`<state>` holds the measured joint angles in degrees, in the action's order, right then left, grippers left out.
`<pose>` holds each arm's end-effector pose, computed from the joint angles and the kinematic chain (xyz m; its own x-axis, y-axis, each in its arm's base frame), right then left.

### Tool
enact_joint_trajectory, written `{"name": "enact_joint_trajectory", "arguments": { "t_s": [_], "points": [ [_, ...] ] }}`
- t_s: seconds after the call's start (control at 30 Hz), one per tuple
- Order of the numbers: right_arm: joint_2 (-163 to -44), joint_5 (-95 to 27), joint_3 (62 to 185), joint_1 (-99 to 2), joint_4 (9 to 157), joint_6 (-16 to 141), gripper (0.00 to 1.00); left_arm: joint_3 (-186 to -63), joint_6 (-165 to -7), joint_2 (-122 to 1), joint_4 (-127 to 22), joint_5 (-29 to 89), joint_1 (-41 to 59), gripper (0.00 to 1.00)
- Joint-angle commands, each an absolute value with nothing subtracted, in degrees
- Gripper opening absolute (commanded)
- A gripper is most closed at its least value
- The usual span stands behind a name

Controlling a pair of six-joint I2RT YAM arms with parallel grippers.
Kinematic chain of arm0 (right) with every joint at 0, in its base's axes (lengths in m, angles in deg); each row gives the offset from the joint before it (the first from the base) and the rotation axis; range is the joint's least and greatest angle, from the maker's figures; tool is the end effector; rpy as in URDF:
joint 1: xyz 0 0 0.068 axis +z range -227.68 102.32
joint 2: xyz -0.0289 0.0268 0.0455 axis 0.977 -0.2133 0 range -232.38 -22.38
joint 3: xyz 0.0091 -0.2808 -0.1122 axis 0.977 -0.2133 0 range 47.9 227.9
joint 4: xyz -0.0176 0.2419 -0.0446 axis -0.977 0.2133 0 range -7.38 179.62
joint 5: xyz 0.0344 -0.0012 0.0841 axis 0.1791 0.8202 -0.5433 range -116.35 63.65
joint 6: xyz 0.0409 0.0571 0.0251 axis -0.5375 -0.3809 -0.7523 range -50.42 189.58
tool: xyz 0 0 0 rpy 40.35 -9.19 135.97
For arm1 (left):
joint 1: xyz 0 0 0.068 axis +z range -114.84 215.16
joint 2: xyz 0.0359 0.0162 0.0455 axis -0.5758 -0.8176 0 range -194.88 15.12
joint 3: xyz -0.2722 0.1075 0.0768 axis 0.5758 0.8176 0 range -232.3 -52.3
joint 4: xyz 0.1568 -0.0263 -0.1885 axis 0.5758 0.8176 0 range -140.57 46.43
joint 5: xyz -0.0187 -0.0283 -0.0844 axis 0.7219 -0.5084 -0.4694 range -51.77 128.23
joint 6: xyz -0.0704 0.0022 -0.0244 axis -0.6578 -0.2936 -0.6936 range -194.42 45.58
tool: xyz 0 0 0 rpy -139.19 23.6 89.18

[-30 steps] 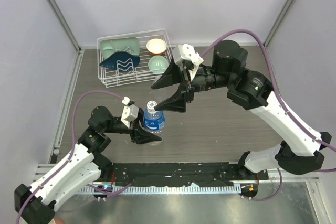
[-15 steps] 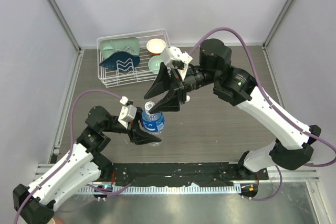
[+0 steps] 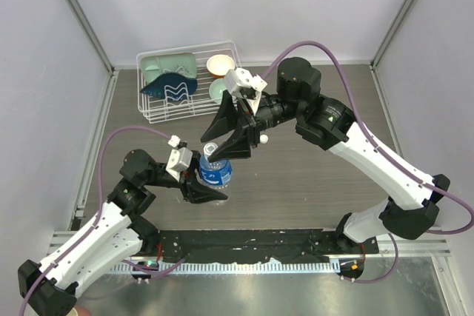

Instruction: Screw on the bottle caps

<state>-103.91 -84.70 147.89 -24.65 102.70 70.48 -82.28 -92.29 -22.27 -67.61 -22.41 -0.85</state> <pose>0.1267 0.2572 0.5312 -0.0025 -0.0170 -0.9999 -0.9311 -0.3646 0.0085 0.0683 -0.1171 0.3398 -0.1729 -0.0603 -0.9831 0.9774 -0.1334 -0.1637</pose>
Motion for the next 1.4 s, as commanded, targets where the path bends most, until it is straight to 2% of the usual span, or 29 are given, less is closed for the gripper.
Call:
{"name": "enact_joint_trajectory", "arguments": {
  "t_s": [0.0, 0.13, 0.47, 0.57, 0.73, 1.03, 1.37],
  "points": [
    [-104.20, -85.85, 147.92, -24.60, 99.85, 69.66, 0.54, -85.00, -92.88, -21.88, -70.17, -21.98, -1.05, 0.00],
    [-104.12, -85.85, 147.57, -24.60, 99.50, 69.66, 0.53, -84.91, -92.97, -21.88, -70.35, -21.63, -1.05, 0.00],
    [-104.03, -85.86, 147.22, -24.60, 99.32, 68.43, 0.40, -84.56, -93.49, -21.62, -70.61, -19.60, -1.05, 0.00],
    [-104.03, -85.86, 147.22, -24.69, 99.32, 68.35, 0.39, -84.39, -93.58, -21.62, -70.52, -19.43, -1.05, 0.00],
    [-103.76, -85.77, 146.87, -24.69, 99.41, 68.08, 0.40, -84.38, -93.67, -21.53, -70.52, -18.72, -1.05, 0.00],
    [-103.15, -85.51, 146.26, -24.69, 98.79, 67.91, 0.49, -83.95, -93.58, -21.44, -70.52, -17.93, -1.05, 0.00],
    [-103.59, -84.98, 145.99, -24.69, 98.79, 67.38, 0.35, -83.95, -93.58, -21.18, -70.44, -16.97, -1.05, 0.00]
  ]
}}
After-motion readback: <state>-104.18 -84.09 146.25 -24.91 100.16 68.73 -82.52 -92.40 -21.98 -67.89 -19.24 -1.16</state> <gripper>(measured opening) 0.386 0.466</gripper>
